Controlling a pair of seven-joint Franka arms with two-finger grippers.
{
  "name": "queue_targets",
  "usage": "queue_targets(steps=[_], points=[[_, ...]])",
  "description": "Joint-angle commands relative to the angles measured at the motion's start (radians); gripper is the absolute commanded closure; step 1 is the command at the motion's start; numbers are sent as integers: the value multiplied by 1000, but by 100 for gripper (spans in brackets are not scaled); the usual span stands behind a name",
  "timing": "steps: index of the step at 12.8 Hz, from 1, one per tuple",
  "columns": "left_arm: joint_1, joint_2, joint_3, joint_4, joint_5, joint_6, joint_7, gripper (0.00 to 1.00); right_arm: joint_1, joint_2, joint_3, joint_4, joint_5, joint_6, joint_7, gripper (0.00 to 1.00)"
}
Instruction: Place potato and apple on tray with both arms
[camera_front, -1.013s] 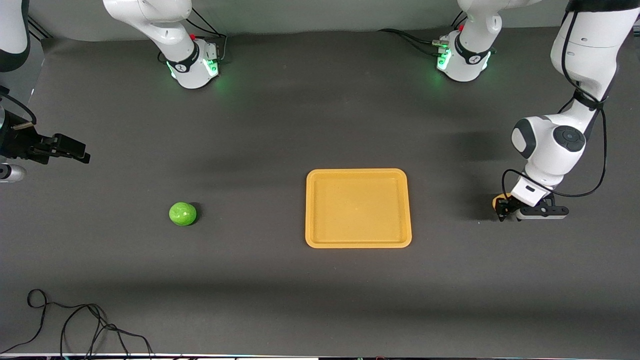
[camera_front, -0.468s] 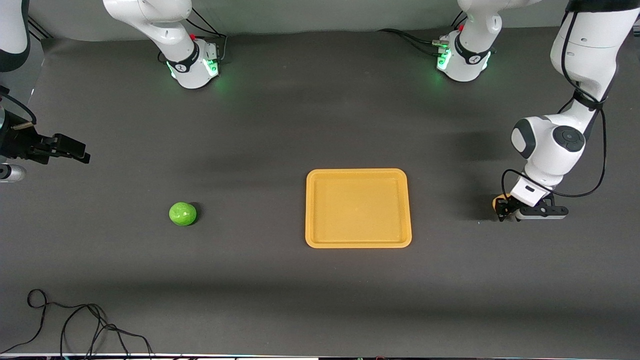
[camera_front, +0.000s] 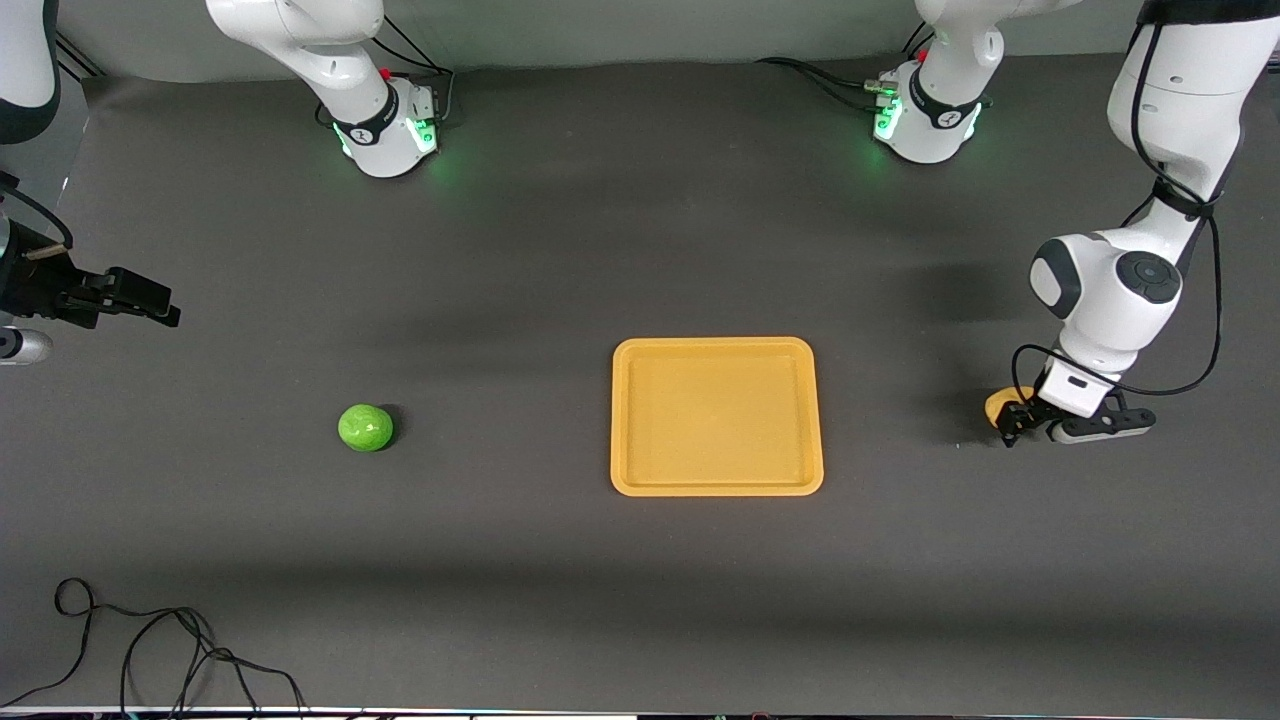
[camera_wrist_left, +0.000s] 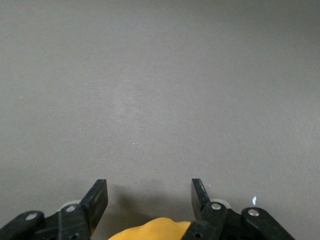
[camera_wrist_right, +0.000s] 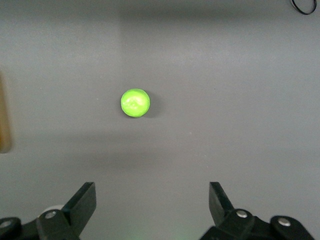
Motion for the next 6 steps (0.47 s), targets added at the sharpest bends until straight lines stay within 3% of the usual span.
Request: queue_targets(steps=[1, 6], points=[[7, -4, -2, 2, -2, 13, -164, 22, -6, 11, 6, 22, -2, -9, -15, 0], [-5, -9, 22, 6, -10, 31, -554, 22, -6, 11, 6, 22, -2, -9, -15, 0]])
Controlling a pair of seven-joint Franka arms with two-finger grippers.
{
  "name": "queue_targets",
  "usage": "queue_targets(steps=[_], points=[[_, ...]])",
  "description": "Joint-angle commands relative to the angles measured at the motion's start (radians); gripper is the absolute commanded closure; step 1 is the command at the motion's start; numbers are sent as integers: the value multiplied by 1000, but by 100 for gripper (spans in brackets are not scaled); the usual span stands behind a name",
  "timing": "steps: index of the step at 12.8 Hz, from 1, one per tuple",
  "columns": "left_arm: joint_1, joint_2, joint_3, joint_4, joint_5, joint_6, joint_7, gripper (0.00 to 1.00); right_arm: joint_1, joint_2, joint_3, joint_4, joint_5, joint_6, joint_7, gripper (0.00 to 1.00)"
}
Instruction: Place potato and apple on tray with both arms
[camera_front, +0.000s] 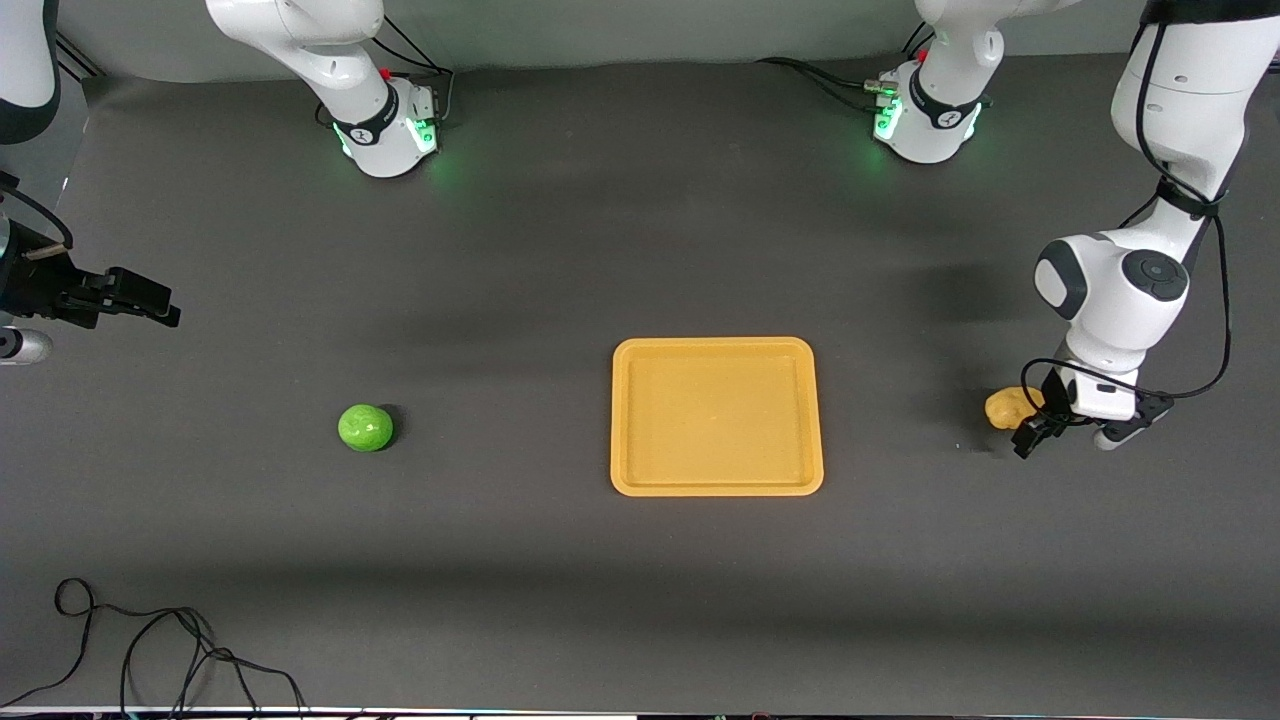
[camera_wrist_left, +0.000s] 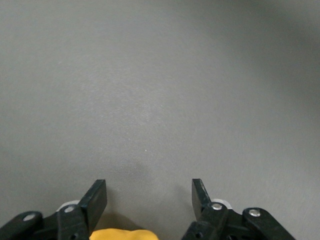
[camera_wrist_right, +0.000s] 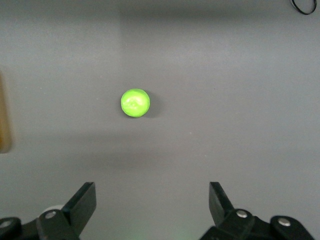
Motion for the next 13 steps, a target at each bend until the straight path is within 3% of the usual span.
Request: queue_targets(steps=[1, 5, 13], points=[[-8, -18, 32, -7, -3, 4, -154, 23, -6, 11, 6, 22, -2, -9, -13, 0], [1, -11, 105, -6, -6, 7, -207, 24, -6, 11, 6, 24, 0, -9, -13, 0], [-81, -9, 113, -7, -11, 69, -825, 27, -6, 9, 6, 24, -2, -9, -13, 0]])
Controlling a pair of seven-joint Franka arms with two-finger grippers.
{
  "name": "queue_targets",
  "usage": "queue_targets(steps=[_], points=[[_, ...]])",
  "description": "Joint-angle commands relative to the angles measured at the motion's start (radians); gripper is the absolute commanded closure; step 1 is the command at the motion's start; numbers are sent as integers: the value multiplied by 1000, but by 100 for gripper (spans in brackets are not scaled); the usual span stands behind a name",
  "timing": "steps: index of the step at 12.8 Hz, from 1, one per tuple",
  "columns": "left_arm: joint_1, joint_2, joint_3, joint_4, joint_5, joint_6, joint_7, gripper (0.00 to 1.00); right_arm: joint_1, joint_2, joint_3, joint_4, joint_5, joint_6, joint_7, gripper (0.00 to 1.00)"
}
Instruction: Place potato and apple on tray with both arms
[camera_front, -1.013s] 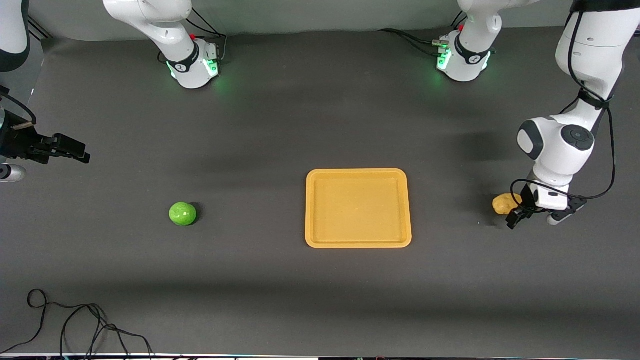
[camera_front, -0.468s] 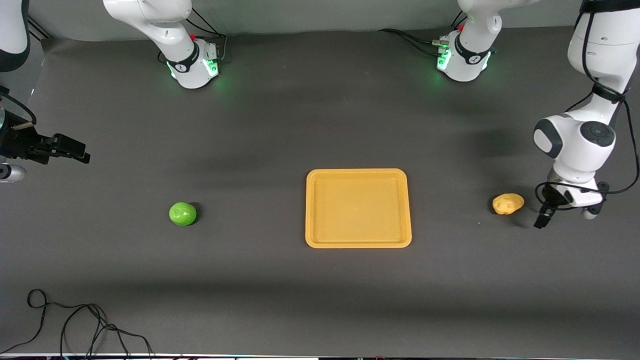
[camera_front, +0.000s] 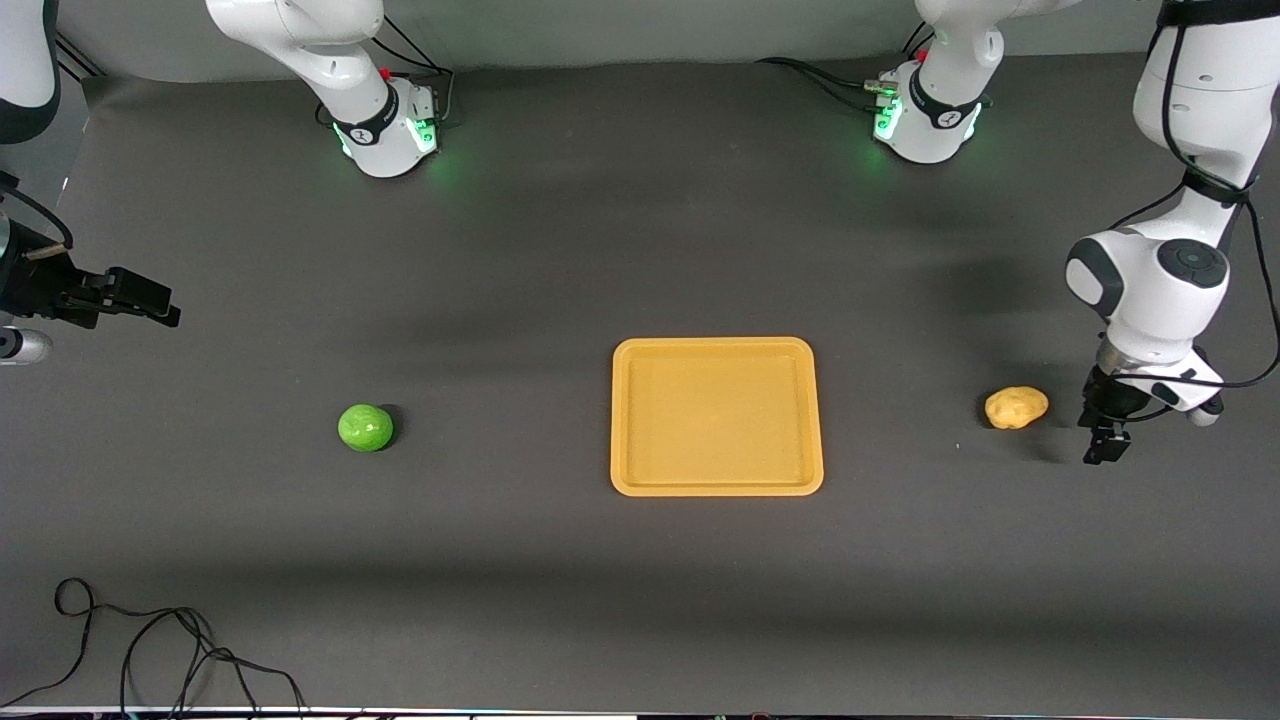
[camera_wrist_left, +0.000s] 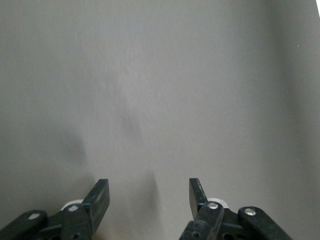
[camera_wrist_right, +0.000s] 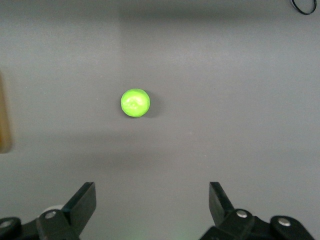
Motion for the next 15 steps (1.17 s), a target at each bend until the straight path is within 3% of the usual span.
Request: queue_targets(steps=[1, 7, 9, 15], points=[[-55, -8, 13, -11, -7, 13, -191, 27, -6, 9, 6, 24, -2, -9, -13, 0], [-78, -8, 31, -25, 18, 7, -220, 27, -6, 9, 6, 24, -2, -9, -13, 0], [-73, -34, 52, -22, 68, -29, -19, 22, -6, 10, 6, 24, -2, -9, -13, 0], [-87, -143, 31, 127, 98, -435, 849, 19, -6, 11, 6, 24, -2, -9, -15, 0]])
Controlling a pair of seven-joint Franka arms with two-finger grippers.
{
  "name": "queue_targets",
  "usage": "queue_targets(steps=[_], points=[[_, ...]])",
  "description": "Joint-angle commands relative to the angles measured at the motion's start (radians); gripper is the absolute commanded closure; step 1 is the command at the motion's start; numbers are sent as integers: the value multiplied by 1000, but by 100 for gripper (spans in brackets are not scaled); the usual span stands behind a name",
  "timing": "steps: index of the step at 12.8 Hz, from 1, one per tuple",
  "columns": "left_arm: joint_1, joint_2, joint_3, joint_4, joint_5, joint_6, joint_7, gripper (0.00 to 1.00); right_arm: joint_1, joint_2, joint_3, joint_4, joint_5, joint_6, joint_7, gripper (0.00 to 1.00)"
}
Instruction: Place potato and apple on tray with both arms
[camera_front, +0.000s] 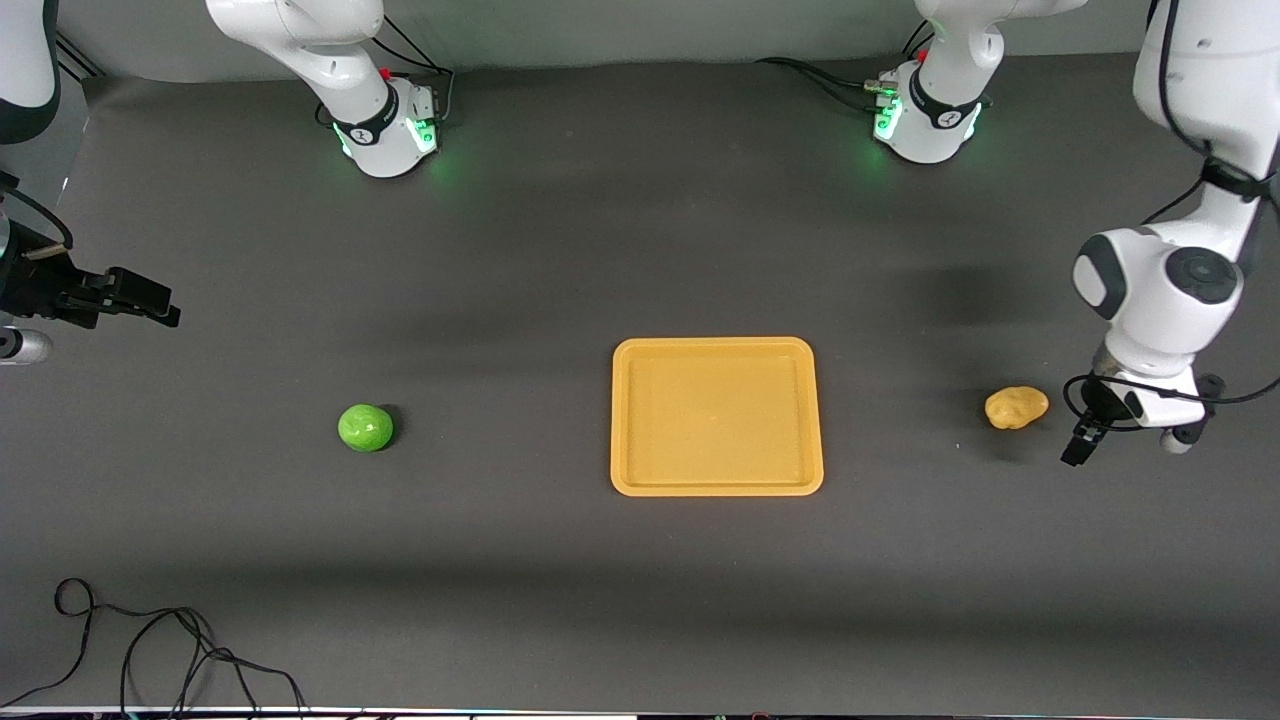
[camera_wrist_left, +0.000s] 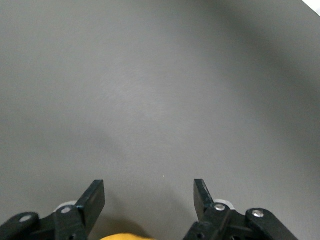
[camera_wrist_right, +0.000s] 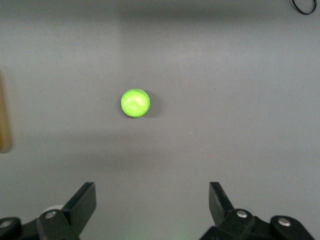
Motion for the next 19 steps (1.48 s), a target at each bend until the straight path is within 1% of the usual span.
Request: queue_targets(steps=[1, 3, 6, 7, 8, 10, 12, 13, 15, 16, 17, 18, 19], points=[[-23, -48, -10, 35, 1, -134, 333, 18, -6, 11, 6, 27, -2, -9, -15, 0], [-21, -55, -34, 41, 1, -176, 470, 13, -6, 9, 6, 34, -2, -9, -15, 0], [-21, -91, -44, 80, 0, -329, 645, 8, -7, 9, 6, 36, 0, -7, -13, 0], [-18, -100, -44, 80, 1, -344, 684, 1, -6, 9, 6, 36, 0, -9, -13, 0], [-20, -106, -45, 78, 0, -345, 713, 1, -6, 9, 6, 36, 0, -7, -13, 0], [-24, -106, -47, 78, -15, -345, 704, 0, -7, 9, 6, 39, 0, -7, -13, 0], [-29, -109, -54, 83, -58, -343, 704, 0, -7, 9, 6, 43, 0, -7, -13, 0], [-43, -103, -73, 95, -60, -343, 713, 0, -7, 9, 6, 43, 0, -7, -13, 0], [-57, -83, -76, 113, -49, -361, 721, 0, -6, 9, 6, 43, 0, -7, -13, 0], [-57, -83, -74, 129, -28, -375, 768, 0, -7, 9, 6, 43, 0, -7, -13, 0], [-61, -72, -74, 150, -6, -407, 860, 0, -7, 9, 6, 43, 0, -7, -13, 0], [-72, -56, -76, 193, 3, -468, 936, 0, -7, 9, 6, 43, 0, -7, -13, 0], [-66, -36, -74, 248, -3, -545, 949, 0, -6, 9, 6, 43, 0, -7, -13, 0]])
